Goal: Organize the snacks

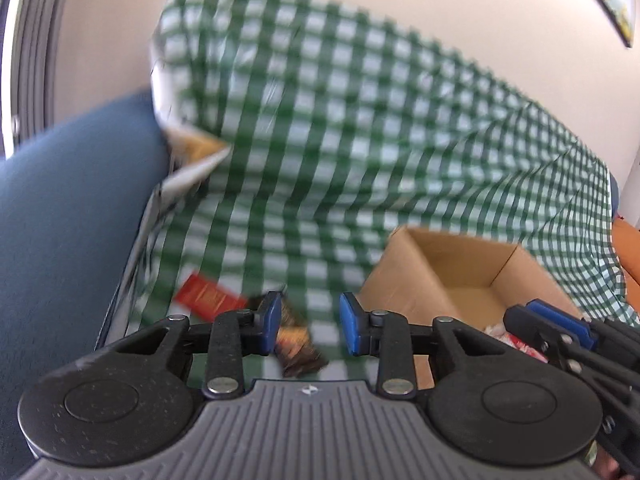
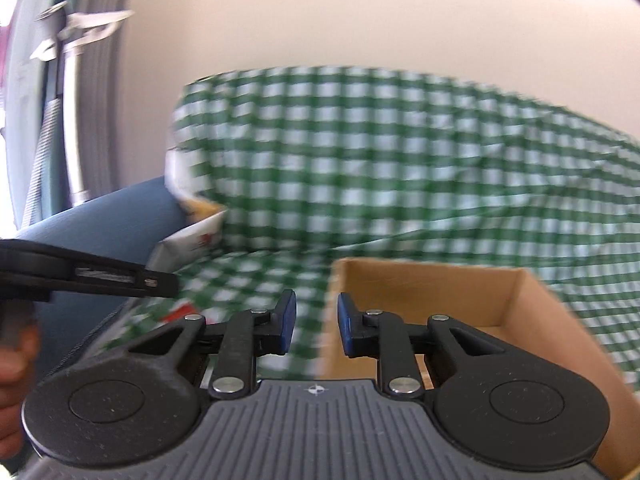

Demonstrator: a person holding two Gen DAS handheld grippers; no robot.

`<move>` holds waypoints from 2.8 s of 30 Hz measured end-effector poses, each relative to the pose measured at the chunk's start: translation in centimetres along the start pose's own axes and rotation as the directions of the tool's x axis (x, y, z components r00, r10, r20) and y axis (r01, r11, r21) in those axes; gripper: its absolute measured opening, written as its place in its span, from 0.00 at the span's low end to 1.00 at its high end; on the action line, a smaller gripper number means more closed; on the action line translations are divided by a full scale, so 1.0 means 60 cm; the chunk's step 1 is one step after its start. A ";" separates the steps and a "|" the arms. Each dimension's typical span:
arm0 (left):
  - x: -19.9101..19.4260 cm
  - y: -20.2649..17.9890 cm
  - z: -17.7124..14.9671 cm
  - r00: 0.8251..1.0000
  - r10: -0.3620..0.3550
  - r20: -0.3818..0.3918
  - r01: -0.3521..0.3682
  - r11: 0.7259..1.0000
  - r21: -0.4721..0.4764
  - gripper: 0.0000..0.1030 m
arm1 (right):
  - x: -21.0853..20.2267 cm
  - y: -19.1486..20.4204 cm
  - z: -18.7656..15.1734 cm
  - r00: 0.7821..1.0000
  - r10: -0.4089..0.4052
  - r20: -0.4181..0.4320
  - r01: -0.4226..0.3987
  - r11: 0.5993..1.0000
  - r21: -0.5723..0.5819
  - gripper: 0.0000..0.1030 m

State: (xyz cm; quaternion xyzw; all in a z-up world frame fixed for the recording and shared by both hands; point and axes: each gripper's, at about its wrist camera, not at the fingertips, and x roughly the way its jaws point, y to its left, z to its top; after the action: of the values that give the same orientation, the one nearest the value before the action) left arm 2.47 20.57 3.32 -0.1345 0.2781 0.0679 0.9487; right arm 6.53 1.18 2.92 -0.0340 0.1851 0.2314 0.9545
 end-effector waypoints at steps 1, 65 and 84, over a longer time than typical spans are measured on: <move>0.006 0.015 -0.003 1.000 -0.011 -0.030 0.011 1.000 -0.007 0.35 | 0.004 0.011 -0.002 0.999 0.034 -0.016 -0.034 0.999 -0.008 0.23; 0.010 0.071 0.000 0.990 0.075 -0.116 -0.086 0.992 -0.094 0.15 | 0.040 0.061 -0.008 0.970 0.162 -0.183 -0.172 0.984 -0.042 0.17; -0.055 -0.044 0.037 0.999 0.014 0.036 -0.008 0.986 -0.164 0.15 | -0.009 -0.135 0.015 0.999 0.011 -0.041 -0.007 0.995 0.099 0.17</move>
State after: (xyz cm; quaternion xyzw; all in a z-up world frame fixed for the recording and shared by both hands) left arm 1.37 18.51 7.49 -0.2089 0.2545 0.0983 0.9391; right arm 10.06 -6.15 3.80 0.0094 0.2162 0.2255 0.9499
